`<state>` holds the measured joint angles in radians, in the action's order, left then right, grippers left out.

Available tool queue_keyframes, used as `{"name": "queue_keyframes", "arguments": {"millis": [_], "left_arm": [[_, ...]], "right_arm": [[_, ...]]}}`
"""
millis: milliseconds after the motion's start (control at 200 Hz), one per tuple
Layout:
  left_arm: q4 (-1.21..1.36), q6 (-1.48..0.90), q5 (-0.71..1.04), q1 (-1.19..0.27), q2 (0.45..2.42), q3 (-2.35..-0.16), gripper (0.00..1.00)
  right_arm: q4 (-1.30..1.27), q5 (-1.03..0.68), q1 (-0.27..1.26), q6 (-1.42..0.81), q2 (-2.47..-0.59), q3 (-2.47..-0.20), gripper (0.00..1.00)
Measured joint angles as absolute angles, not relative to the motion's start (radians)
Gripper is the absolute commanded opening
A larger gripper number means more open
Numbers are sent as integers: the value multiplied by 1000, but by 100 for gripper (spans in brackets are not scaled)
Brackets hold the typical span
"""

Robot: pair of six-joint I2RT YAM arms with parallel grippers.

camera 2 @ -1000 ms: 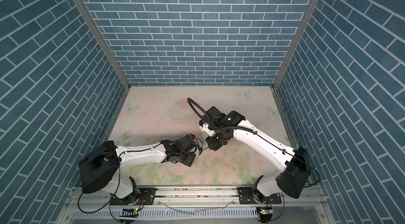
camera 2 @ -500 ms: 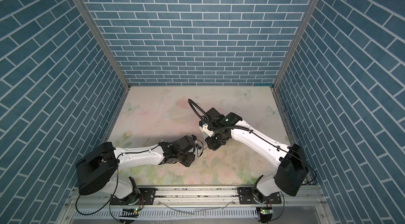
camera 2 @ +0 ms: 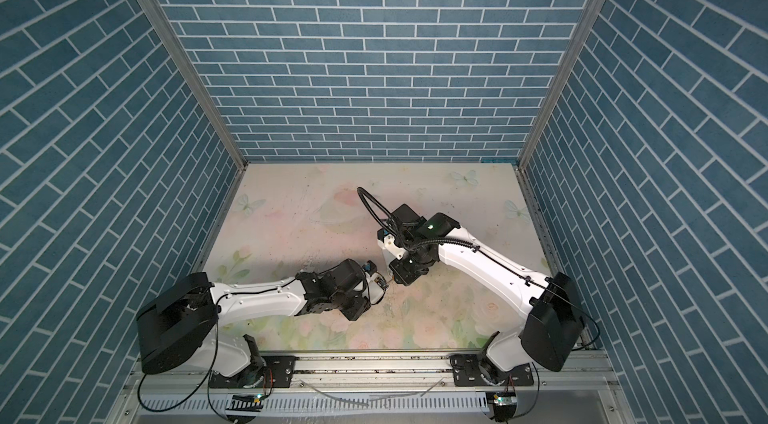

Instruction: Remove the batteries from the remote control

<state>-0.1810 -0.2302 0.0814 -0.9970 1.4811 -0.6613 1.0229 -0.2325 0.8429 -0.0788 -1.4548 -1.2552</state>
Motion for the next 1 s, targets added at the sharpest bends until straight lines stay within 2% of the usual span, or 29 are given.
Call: {"name": "queue_keyframes", "arguments": {"millis": [995], "left_arm": [[-159,-181,110,-997,1486,-657,49]], "right_arm": [[1053,-230,843,-44,-1450,-1234,0]]}}
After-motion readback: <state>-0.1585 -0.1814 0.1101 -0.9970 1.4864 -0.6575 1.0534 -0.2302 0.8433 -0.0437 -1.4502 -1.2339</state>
